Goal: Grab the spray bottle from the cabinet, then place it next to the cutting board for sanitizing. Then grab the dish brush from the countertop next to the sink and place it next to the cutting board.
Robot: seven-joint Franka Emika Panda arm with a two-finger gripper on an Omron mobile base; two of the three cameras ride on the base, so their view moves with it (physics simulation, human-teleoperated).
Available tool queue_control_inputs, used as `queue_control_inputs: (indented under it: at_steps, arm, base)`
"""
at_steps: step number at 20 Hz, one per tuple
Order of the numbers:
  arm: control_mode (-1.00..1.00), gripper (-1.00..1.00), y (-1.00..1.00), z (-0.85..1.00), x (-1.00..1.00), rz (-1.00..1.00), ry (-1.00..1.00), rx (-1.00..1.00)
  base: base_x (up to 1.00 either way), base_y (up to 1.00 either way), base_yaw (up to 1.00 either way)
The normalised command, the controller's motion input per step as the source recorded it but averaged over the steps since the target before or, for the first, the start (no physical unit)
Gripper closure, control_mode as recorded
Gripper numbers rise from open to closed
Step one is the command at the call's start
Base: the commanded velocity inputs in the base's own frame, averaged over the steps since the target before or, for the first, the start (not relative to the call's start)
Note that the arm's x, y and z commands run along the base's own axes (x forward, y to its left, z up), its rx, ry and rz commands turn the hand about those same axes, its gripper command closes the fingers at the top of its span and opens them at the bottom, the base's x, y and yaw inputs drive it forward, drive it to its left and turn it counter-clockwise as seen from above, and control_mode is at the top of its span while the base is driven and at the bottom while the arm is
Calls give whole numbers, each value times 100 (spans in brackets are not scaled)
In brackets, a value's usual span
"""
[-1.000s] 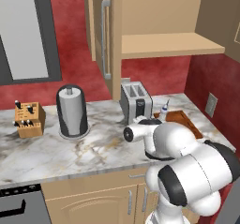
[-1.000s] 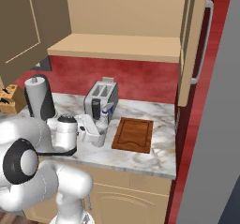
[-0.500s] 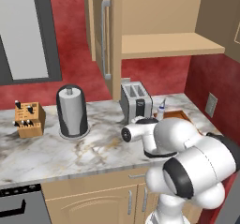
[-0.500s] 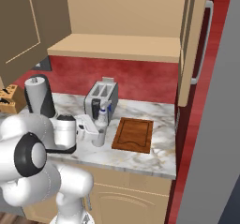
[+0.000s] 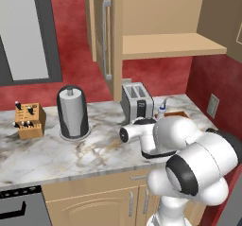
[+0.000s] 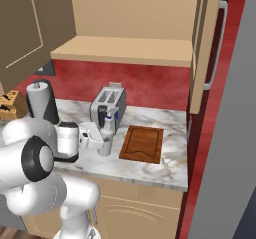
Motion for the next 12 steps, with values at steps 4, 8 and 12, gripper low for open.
queue_control_inputs:
  at_steps: [4, 8, 12]
  arm:
    - [-100, 100, 12, -55, -67, -16, -21, 0]
    - [-100, 100, 11, -51, -43, -17, -19, 0]
    - [-100, -100, 15, -51, -5, -17, -12, 0]
  base:
    - [0, 0, 0]
    - [0, 0, 0]
    - [0, 0, 0]
